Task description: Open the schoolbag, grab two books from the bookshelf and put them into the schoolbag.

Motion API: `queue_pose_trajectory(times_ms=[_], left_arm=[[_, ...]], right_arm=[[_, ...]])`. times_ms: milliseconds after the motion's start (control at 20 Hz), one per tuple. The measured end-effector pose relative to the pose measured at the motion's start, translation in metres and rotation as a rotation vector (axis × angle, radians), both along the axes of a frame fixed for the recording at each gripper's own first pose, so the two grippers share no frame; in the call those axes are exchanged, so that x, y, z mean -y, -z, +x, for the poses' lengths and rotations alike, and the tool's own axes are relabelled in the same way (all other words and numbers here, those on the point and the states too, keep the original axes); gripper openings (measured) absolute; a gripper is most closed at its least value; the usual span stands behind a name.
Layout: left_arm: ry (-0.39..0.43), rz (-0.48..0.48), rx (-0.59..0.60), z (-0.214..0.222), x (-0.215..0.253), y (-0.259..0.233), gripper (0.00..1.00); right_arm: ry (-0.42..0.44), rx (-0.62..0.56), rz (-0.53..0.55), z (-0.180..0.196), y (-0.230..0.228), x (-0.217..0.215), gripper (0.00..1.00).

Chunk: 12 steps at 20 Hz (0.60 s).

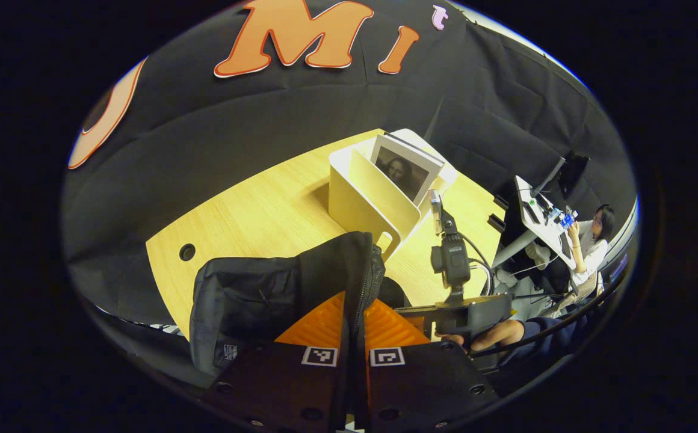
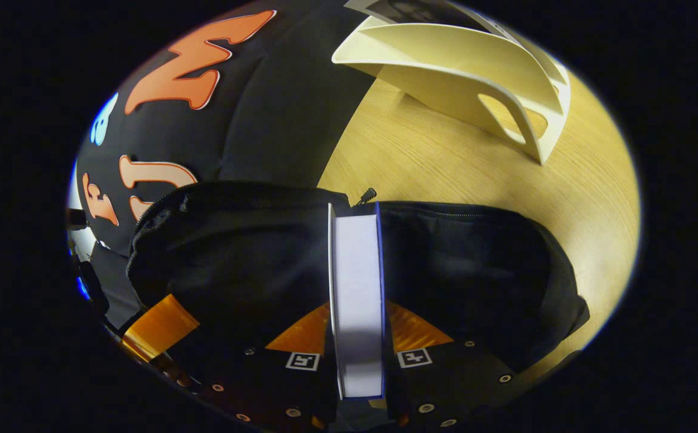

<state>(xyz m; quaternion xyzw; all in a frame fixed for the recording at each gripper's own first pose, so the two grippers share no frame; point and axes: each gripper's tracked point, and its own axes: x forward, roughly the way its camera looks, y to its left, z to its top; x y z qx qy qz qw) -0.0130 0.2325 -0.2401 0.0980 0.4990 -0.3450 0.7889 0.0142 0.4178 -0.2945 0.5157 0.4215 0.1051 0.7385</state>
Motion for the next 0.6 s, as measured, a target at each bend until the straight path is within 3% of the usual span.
queue_pose_trajectory(times_ms=[50, 100, 150, 250, 300, 400, 600], left_arm=[[-0.013, -0.005, -0.009, 0.001, 0.0, 0.001, 0.06], [-0.019, -0.006, -0.014, 0.003, -0.003, 0.003, 0.06], [-0.032, -0.003, -0.012, 0.007, -0.005, 0.005, 0.06], [-0.055, 0.0, -0.005, 0.011, -0.005, 0.007, 0.06], [-0.067, -0.001, -0.007, 0.013, -0.004, 0.008, 0.06], [-0.087, 0.005, -0.008, 0.011, -0.003, 0.012, 0.06], [-0.114, 0.027, 0.0, 0.008, -0.002, 0.018, 0.06]], right_arm=[[-0.049, -0.019, -0.005, -0.008, 0.001, -0.004, 0.22], [-0.092, -0.034, -0.029, -0.019, 0.004, -0.006, 0.52], [-0.12, -0.042, -0.059, -0.026, 0.007, -0.002, 0.42], [-0.17, -0.074, -0.134, -0.039, 0.013, 0.013, 0.5], [-0.202, -0.087, -0.168, -0.047, 0.014, 0.023, 0.81], [-0.25, -0.085, -0.226, -0.058, 0.009, 0.043, 0.95], [-0.307, -0.095, -0.316, -0.067, -0.006, 0.098, 0.97]])
